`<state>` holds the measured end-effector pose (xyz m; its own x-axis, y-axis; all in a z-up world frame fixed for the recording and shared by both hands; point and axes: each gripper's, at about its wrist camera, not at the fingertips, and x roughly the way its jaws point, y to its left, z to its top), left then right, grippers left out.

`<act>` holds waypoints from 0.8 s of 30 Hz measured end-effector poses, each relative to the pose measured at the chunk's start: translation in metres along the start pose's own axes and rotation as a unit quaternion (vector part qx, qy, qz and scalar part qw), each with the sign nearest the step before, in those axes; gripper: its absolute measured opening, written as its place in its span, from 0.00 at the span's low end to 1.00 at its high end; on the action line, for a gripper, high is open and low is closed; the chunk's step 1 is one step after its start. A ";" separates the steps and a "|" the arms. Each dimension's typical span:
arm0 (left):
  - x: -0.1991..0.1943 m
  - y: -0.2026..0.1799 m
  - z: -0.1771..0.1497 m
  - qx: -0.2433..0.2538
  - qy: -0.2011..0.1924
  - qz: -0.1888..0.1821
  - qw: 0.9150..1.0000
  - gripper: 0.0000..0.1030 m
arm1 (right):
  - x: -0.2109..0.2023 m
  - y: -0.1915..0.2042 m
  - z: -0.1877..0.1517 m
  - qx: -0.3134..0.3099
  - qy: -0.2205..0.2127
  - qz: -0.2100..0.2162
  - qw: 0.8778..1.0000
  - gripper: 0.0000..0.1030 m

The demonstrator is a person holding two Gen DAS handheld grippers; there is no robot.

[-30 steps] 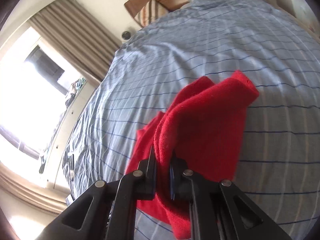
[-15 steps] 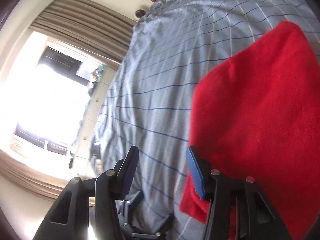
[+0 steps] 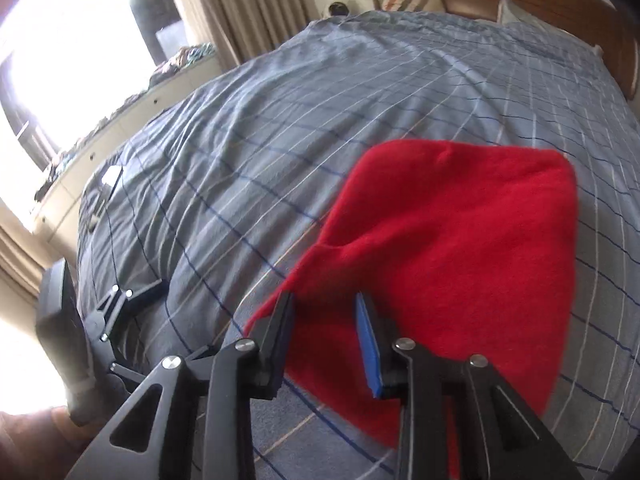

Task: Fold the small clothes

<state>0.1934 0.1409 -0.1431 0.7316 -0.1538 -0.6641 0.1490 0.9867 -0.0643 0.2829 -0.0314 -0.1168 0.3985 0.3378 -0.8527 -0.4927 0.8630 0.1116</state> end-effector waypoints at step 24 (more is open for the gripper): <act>0.001 -0.005 0.001 0.005 0.003 0.009 1.000 1.00 | -0.127 0.008 -0.183 0.068 -0.119 -0.096 0.986 0.80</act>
<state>0.1942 0.1360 -0.1431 0.7297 -0.1356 -0.6702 0.1430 0.9887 -0.0444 0.0864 -0.1360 -0.1014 0.6525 0.2288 -0.7224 -0.2898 0.9562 0.0411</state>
